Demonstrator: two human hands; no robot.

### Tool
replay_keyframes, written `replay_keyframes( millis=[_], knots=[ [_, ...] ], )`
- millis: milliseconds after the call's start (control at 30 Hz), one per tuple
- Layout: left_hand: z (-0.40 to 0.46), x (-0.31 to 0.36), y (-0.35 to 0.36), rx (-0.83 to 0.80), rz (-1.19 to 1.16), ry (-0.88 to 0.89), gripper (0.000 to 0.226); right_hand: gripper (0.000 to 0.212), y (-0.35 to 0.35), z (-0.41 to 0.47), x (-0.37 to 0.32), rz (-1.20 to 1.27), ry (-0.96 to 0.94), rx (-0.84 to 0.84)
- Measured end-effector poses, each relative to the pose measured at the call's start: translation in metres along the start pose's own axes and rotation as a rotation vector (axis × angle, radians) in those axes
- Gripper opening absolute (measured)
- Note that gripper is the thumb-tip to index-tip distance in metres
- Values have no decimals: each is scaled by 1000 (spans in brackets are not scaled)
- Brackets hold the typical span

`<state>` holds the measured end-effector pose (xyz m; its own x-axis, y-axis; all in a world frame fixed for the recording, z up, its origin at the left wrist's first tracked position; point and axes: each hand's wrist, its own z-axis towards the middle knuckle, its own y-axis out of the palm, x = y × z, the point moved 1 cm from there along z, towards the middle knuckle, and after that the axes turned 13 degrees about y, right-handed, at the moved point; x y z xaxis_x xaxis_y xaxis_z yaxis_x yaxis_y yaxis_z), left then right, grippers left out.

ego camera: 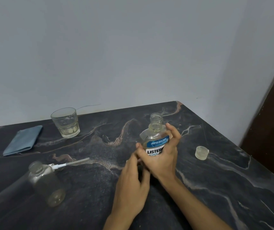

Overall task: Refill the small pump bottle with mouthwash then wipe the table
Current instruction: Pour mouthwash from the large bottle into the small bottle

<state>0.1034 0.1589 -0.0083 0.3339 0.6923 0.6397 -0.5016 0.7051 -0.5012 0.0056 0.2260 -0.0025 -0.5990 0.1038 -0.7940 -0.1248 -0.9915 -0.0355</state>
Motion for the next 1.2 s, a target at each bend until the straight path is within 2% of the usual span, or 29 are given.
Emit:
replay_keyframes(
  millis=[167,300,400,500,567,700,967,1067,1200],
  knots=[
    [1,7,-6,145,257,32,52,84,-3,3,4,14,-18,-13],
    [6,22,-23,532,489,364,33,83,-5,5,6,11,7,9],
    [7,23,-48,861,717,448,41,84,-8,7,6,-8,29,23],
    [2,15,-74,1135,778,246,59,85,-11,8,6,-26,36,32],
    [0,6,-84,1215,716,26,71,85,-13,8,5,-36,45,46],
    [-1,-9,-91,1213,579,-321,92,84,-17,10,4,-49,82,79],
    [-4,-29,-84,1188,318,-536,109,86,-20,13,6,-57,141,129],
    [-7,-41,-80,1212,158,-662,97,87,-21,13,6,-62,154,131],
    [-11,-53,-76,1240,76,-726,45,88,-21,13,3,-55,168,127]
  ],
)
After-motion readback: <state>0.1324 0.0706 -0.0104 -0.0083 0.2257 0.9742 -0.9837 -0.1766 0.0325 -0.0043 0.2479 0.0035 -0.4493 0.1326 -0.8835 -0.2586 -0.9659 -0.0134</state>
